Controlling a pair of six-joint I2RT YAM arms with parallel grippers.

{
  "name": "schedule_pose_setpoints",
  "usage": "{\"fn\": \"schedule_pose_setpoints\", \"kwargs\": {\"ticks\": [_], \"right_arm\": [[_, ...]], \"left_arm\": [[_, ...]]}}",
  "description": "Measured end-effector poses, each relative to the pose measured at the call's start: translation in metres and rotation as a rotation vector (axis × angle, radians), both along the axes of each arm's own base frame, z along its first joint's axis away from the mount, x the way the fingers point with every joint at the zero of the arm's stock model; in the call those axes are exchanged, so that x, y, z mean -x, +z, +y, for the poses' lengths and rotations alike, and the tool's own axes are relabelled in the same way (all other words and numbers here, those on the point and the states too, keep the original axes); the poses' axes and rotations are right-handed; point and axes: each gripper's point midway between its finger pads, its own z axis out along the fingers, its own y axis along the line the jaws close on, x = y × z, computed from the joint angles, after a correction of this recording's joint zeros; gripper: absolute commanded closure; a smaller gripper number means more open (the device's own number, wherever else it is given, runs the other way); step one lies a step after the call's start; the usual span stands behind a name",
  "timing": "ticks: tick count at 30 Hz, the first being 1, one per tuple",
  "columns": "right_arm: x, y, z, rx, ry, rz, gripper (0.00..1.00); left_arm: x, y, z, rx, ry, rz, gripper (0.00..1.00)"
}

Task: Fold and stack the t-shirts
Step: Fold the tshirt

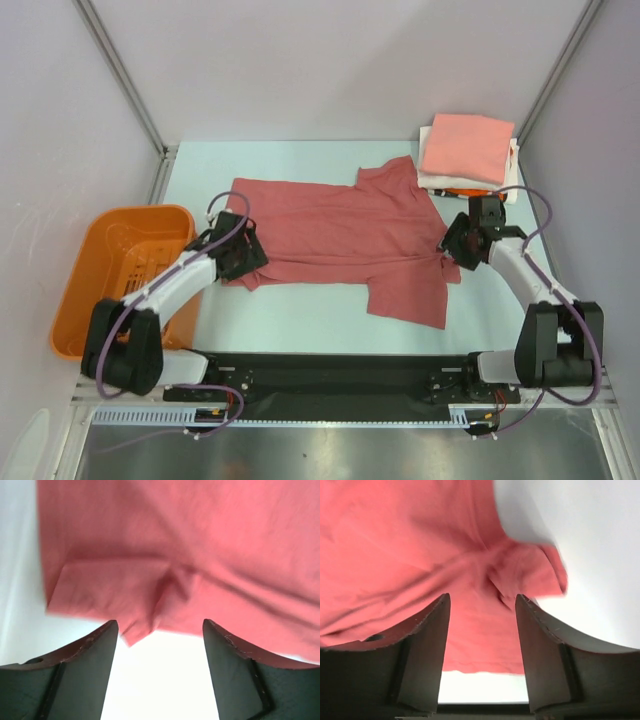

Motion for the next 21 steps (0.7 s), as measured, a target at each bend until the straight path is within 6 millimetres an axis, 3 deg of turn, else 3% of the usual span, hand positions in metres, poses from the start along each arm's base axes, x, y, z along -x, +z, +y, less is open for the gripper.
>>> {"fn": "schedule_pose_setpoints", "kwargs": {"ticks": [5, 9, 12, 16, 21], "right_arm": [[0.048, -0.006, -0.004, 0.012, -0.015, 0.027, 0.40], [0.076, -0.007, -0.003, 0.014, -0.041, 0.012, 0.40], [0.085, -0.012, 0.004, 0.003, -0.049, 0.026, 0.41], [0.095, -0.035, 0.008, -0.016, -0.064, 0.093, 0.41], [0.115, -0.065, 0.006, -0.012, -0.073, 0.189, 0.40]], "left_arm": [[0.037, 0.012, 0.010, 0.003, -0.003, -0.028, 0.26], [0.050, 0.021, 0.013, 0.023, 0.012, -0.075, 0.29], [0.063, -0.001, 0.016, 0.022, 0.032, -0.024, 0.35], [0.079, -0.033, 0.018, 0.014, 0.047, 0.063, 0.39], [0.072, -0.043, 0.016, 0.017, 0.058, 0.062, 0.42]]}}
